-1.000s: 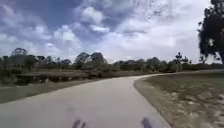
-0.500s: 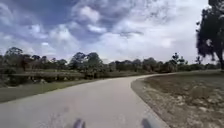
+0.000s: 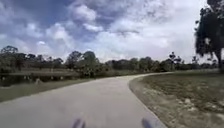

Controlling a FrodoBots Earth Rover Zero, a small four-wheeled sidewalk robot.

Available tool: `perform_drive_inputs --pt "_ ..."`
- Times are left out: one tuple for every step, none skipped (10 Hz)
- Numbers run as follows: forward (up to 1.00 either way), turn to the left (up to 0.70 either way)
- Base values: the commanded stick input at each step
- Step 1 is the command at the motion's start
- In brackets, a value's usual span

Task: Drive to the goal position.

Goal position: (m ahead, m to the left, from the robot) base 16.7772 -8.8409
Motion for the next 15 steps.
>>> perform_drive_inputs --pt "0.69 0.03" --pt "0.69 0.03" --pt "0.69 0.03" --pt "0.69 0.03" --pt "0.69 0.07" --pt "0.69 0.31" --pt "0.69 0.34" --pt "0.69 0.34" --pt "0.69 0.34" --pt "0.69 0.03" --pt "0.69 0.03" --pt "0.69 0.03" --pt "0.69 0.06" --pt "0.69 0.18" --pt "0.69 0.3"
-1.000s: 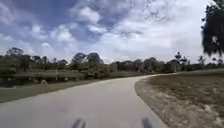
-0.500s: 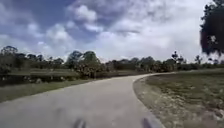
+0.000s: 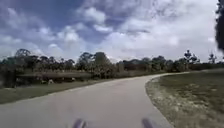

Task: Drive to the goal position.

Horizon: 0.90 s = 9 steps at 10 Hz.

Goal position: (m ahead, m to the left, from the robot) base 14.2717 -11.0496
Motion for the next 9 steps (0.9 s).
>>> perform_drive_inputs --pt "0.69 0.17" --pt "0.69 0.03" --pt "0.69 0.03" --pt "0.69 0.03" --pt "0.69 0.03" --pt "0.69 0.03" --pt "0.69 0.03" --pt "0.69 0.03" --pt "0.69 0.03"
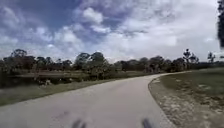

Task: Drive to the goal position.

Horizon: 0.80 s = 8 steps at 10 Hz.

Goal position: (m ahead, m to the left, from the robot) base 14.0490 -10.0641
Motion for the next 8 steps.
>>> perform_drive_inputs --pt "0.69 0.03" --pt "0.69 0.03" --pt "0.69 0.03" --pt "0.69 0.03" --pt "0.69 0.03" --pt "0.69 0.03" --pt "0.69 0.03" --pt "0.69 0.03"
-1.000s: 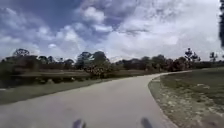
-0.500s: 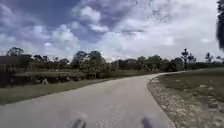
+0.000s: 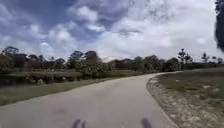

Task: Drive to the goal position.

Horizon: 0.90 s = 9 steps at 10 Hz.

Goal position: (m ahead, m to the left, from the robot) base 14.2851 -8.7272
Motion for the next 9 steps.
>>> perform_drive_inputs --pt "0.69 0.03" --pt "0.69 0.03" --pt "0.69 0.03" --pt "0.69 0.03" --pt "0.69 0.03" --pt "0.69 0.03" --pt "0.69 0.03" --pt "0.69 0.03" --pt "0.69 0.03"
